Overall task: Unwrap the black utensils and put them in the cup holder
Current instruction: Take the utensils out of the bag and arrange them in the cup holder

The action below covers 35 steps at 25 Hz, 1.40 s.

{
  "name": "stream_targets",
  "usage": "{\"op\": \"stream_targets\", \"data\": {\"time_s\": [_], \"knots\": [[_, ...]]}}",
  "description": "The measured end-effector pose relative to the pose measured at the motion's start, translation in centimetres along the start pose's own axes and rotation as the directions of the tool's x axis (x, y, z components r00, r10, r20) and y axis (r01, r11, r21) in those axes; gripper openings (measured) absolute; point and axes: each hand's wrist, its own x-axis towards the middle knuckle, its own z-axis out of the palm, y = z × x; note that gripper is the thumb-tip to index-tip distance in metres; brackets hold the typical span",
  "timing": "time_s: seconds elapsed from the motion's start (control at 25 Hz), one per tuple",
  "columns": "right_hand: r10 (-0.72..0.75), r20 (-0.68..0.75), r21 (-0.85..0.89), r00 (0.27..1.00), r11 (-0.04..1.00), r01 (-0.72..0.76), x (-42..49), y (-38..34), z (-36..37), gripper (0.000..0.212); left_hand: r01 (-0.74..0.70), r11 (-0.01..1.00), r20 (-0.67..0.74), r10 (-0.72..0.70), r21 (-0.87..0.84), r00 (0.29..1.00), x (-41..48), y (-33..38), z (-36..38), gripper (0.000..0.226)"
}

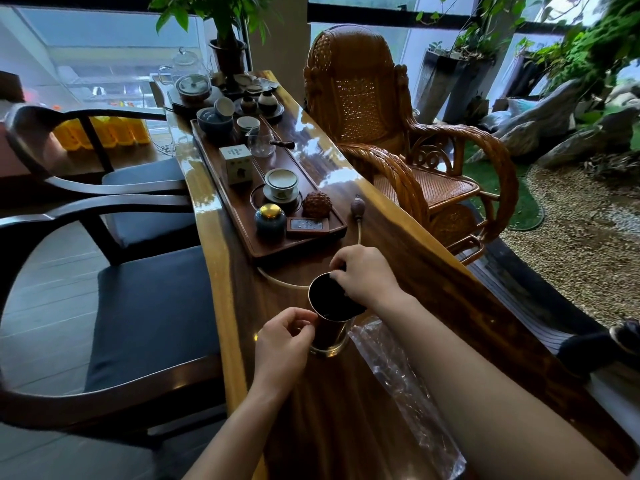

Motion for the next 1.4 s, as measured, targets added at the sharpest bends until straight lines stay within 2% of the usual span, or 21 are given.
{"op": "stream_targets", "data": {"time_s": [0.12, 0.16, 0.24, 0.32, 0.36, 0.48, 0.6, 0.8, 0.92, 1.28, 1.4], "knots": [[0.004, 0.080, -0.031, 0.997, 1.000, -0.001, -0.6, 0.6, 0.2, 0.031, -0.078, 0.994, 0.030, 0.075, 0.074, 0.997, -0.2, 0.9, 0.6, 0.021], [0.002, 0.035, 0.002, 0.999, 1.000, -0.002, -1.1, 1.1, -0.2, 0.031, -0.101, 0.989, 0.034, 0.097, 0.108, 0.995, -0.2, 1.2, 0.7, 0.027], [0.011, -0.141, 0.096, 0.990, 0.995, 0.003, -2.5, 2.5, -1.2, 0.023, -0.130, 0.978, 0.038, 0.126, 0.163, 0.991, 0.0, 1.6, 1.1, 0.039], [0.087, -0.270, 0.220, 0.959, 0.975, -0.027, -4.6, 4.4, -2.0, 0.015, -0.155, 0.964, 0.035, 0.151, 0.217, 0.988, 0.3, 1.9, 1.5, 0.044], [0.150, -0.277, 0.289, 0.949, 0.955, -0.066, -5.8, 5.2, -2.1, 0.014, -0.179, 0.950, 0.031, 0.177, 0.255, 0.984, 0.5, 2.0, 1.7, 0.043], [0.288, -0.170, 0.415, 0.942, 0.888, -0.197, -8.7, 6.7, -1.0, 0.012, -0.264, 0.900, 0.027, 0.272, 0.347, 0.962, 1.2, 2.4, 2.3, 0.036], [0.312, -0.105, 0.423, 0.944, 0.873, -0.242, -9.8, 6.8, 0.8, 0.011, -0.310, 0.870, 0.040, 0.320, 0.383, 0.947, 1.6, 2.4, 2.6, 0.035], [0.352, -0.091, 0.435, 0.932, 0.856, -0.280, -8.8, 6.3, 1.7, 0.014, -0.358, 0.835, 0.092, 0.353, 0.418, 0.931, 1.9, 1.9, 2.3, 0.022], [0.334, -0.063, 0.450, 0.940, 0.850, -0.272, -8.3, 5.4, 2.0, 0.021, -0.362, 0.843, 0.096, 0.354, 0.397, 0.930, 2.1, 1.9, 2.2, 0.022], [0.337, -0.143, 0.422, 0.931, 0.871, -0.250, -7.7, 4.8, 2.6, 0.019, -0.332, 0.873, 0.065, 0.331, 0.357, 0.941, 2.1, 2.3, 2.6, 0.020], [0.320, -0.219, 0.398, 0.922, 0.892, -0.215, -7.7, 4.9, 2.4, 0.022, -0.322, 0.876, 0.065, 0.321, 0.358, 0.945, 2.1, 2.3, 2.8, 0.019]]}}
